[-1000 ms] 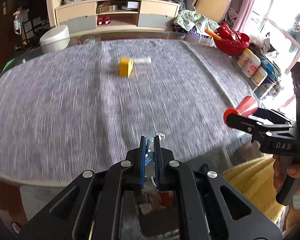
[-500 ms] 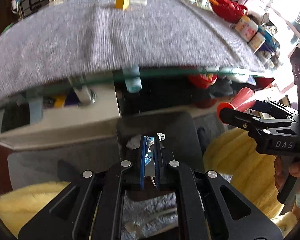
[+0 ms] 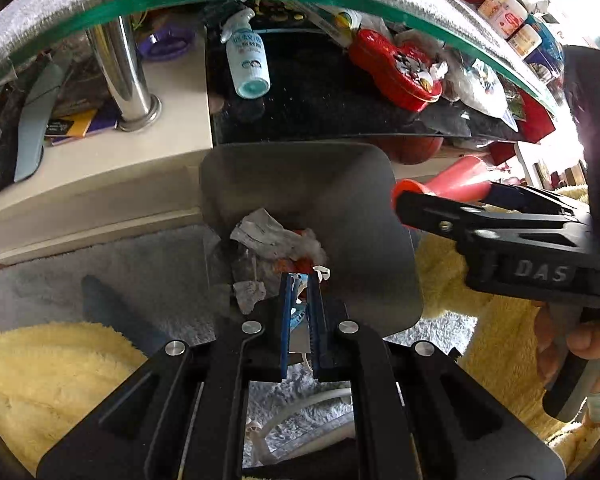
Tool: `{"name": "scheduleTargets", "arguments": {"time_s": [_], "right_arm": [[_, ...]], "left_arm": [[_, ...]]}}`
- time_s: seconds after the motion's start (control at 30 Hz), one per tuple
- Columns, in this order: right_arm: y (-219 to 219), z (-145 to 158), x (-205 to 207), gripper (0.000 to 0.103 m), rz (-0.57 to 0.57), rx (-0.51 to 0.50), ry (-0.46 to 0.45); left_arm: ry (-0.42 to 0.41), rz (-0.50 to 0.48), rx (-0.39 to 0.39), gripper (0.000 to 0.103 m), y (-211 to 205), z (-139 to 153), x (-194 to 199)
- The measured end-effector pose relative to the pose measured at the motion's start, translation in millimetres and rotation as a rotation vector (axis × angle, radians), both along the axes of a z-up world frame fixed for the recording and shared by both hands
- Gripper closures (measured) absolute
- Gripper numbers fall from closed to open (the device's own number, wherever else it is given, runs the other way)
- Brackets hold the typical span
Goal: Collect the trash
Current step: 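Lower both tools over the grey bin and open both grippers, then raise both open tools back above the table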
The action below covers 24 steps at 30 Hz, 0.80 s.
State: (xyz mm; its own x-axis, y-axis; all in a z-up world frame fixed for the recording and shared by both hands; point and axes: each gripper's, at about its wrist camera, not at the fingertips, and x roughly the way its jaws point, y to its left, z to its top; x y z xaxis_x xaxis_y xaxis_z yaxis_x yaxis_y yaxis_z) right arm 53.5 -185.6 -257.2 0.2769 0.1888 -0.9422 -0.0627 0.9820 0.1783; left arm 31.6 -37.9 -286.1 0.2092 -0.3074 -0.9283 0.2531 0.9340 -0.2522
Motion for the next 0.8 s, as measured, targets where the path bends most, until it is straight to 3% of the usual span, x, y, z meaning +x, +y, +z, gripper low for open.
{"name": "scheduleTargets", "arguments": {"time_s": [0.2,0.37,0.8], "right_arm": [[4.9,-0.7,1.8,0.01,0.003,0.003,0.005],[4.2,3.0,6.2,0.004,-0.008,0.012,0.004],[-16.1,27.6,11.7,0.004,-0.055,0.02,-0.037]], "left_arm": [[0.006,0.011,0.011,0.093,2.6,-1.1,1.0],[0.007,0.021,0.009,0.068,5.3,-0.3,3.0],[-0.039,0.074,0.019,0.043,22.7,20.8,8.3]]}}
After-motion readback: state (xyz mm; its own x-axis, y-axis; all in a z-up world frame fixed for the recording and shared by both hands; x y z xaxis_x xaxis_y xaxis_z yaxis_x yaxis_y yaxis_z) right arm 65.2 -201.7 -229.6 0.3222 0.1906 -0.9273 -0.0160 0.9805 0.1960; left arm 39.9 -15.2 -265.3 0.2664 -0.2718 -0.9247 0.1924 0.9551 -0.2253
